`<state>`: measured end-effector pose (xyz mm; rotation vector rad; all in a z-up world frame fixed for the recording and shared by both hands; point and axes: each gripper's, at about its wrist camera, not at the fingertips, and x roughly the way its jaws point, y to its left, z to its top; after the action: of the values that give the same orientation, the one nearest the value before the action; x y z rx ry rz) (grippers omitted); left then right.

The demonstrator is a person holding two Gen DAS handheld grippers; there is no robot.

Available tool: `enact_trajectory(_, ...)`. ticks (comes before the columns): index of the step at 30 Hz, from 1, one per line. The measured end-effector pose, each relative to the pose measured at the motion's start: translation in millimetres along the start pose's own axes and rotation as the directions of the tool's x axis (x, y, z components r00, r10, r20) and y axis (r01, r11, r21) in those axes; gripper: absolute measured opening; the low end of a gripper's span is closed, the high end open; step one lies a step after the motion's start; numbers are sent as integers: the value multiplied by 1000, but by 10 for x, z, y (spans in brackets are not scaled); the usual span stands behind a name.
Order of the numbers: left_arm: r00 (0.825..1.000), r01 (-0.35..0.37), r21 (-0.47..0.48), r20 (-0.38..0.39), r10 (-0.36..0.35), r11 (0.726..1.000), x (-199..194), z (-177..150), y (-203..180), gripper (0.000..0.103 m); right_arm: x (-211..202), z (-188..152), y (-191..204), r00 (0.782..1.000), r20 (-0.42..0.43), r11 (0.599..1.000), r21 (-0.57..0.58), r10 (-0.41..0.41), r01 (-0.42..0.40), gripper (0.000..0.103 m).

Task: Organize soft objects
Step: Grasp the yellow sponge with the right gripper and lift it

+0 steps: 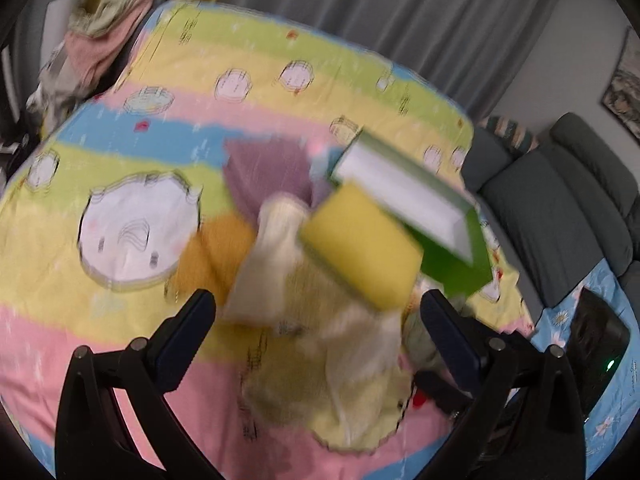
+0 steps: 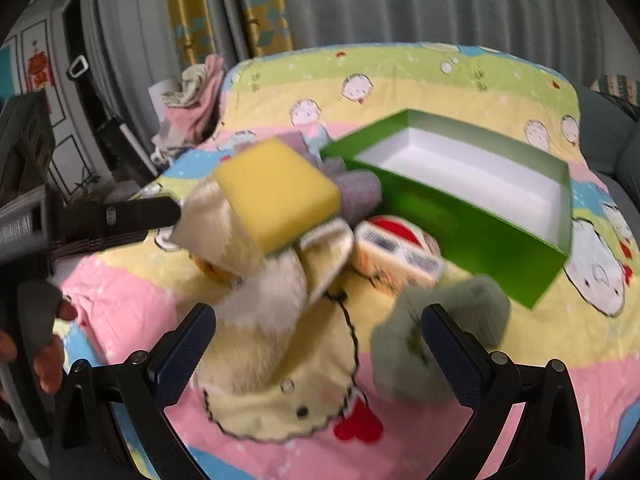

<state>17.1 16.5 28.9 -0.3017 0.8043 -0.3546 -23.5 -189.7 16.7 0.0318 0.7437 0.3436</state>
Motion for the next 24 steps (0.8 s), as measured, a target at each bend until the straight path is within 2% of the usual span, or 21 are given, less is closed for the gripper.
enact_trajectory(3, 1000, 4, 38, 15, -4, 999, 91, 219, -32, 99, 91, 122, 20, 1000, 24, 1000, -4, 7, -7, 103)
enact_trajectory(5, 1000, 18, 61, 1, -18, 998, 160, 314, -44, 93, 143, 180, 7, 1000, 29, 1000, 5, 6, -6, 101)
enact_trajectory(8, 1000, 26, 104, -10, -25, 994, 259, 358, -78, 92, 182, 225, -3, 998, 44, 999, 14, 47, -48, 89)
enact_trajectory(13, 996, 87, 136, 1, -88, 987, 336, 475, -107, 92, 287, 290, 20, 994, 44, 995, -1, 97, -97, 78)
enact_trajectory(15, 996, 91, 169, 3, -93, 981, 384, 498, -157, 82, 321, 303, 34, 992, 45, 993, -7, 115, -115, 73)
enact_trajectory(17, 995, 100, 194, -20, -98, 976, 476, 500, -178, 65, 365, 316, 50, 990, 37, 991, -16, 133, -133, 68)
enact_trajectory(21, 990, 130, 180, -81, -117, 975, 660, 499, -129, 63, 453, 329, 50, 990, 16, 990, -17, 143, -142, 66)
enact_trajectory(24, 988, 139, 178, -86, -125, 974, 706, 493, -97, 59, 494, 338, 22, 990, 11, 990, -16, 142, -142, 66)
